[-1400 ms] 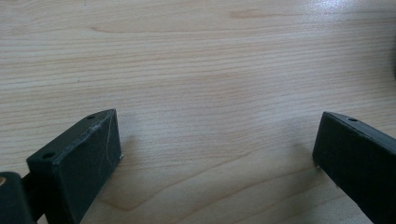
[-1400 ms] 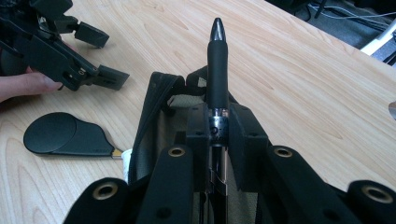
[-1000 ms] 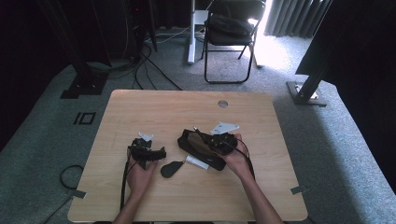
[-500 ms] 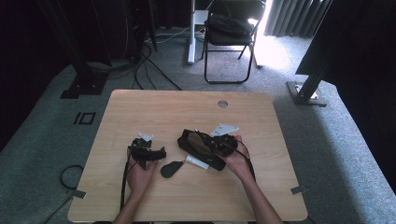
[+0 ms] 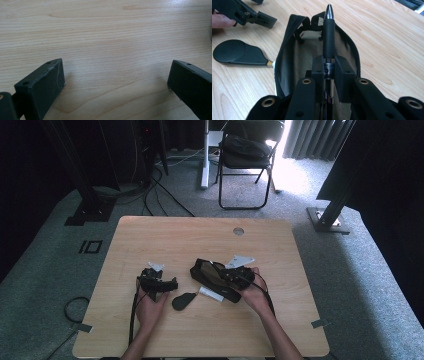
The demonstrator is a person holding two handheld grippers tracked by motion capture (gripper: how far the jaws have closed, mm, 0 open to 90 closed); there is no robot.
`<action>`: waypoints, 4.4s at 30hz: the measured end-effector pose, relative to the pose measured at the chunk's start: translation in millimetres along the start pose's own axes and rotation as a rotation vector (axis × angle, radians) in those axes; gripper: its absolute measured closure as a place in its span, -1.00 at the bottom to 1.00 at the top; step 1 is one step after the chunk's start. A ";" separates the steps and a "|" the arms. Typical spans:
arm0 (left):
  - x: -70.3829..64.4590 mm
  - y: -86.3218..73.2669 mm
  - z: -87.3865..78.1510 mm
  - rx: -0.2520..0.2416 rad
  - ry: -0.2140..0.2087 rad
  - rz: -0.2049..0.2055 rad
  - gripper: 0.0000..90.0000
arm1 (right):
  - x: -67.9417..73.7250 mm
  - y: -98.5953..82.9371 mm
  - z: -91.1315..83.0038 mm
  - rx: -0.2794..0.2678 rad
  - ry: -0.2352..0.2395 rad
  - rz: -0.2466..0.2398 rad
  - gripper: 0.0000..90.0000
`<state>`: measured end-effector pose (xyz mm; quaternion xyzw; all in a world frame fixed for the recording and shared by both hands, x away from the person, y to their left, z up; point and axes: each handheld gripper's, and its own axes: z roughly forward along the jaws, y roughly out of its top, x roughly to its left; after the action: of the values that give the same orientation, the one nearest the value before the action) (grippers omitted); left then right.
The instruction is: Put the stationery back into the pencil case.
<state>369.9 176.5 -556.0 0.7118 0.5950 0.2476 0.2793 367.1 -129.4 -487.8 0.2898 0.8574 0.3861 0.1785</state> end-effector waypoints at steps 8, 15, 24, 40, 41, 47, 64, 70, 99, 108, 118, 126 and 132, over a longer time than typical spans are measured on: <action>0.0 0.0 0.0 0.000 0.000 0.000 -0.97 | 0.7 -3.3 1.8 0.016 0.001 -0.001 0.76; 0.0 0.0 0.0 0.000 0.000 0.000 -0.97 | 1.2 -6.6 4.8 0.031 0.007 -0.002 0.76; 0.0 0.0 0.0 0.000 0.000 0.000 -0.97 | 0.5 -7.8 7.7 0.044 0.013 0.007 0.72; -0.3 0.0 0.0 0.000 -0.001 0.002 -0.97 | 8.9 2.7 -8.3 -0.016 -0.005 -0.009 0.67; -0.4 0.0 0.0 0.000 -0.001 0.001 -0.97 | 10.0 3.4 -9.4 -0.021 -0.005 -0.012 0.67; -0.5 -0.1 -0.1 0.000 -0.002 0.003 -0.97 | 17.7 5.7 -13.9 -0.038 0.002 -0.026 0.66; -0.5 -0.1 -0.1 0.000 -0.002 0.003 -0.97 | 42.2 1.3 -16.5 -0.057 0.039 -0.046 0.61; -0.5 -0.1 -0.1 0.000 -0.002 0.003 -0.97 | 47.0 -1.4 -13.3 -0.048 0.045 -0.047 0.55; -0.6 -0.1 0.0 -0.002 -0.002 0.001 -0.97 | 77.8 -18.0 -7.2 -0.033 0.058 -0.102 0.47; -0.6 -0.1 0.1 -0.002 -0.002 0.001 -0.97 | 75.8 -31.2 7.5 0.021 0.040 -0.088 0.38; -0.6 -0.1 0.0 -0.002 -0.002 0.001 -0.97 | 73.4 -35.8 18.9 0.064 -0.004 -0.098 0.28; -0.6 -0.1 0.0 -0.002 -0.002 0.001 -0.97 | 71.2 -36.9 25.9 0.084 -0.036 -0.102 0.23; -0.6 -0.1 0.0 -0.002 -0.002 0.001 -0.97 | 71.2 -38.9 29.8 0.108 -0.023 -0.111 0.48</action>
<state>369.7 175.9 -556.1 0.7122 0.5939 0.2476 0.2807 314.1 -88.3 -542.5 0.2557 0.8896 0.3253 0.1934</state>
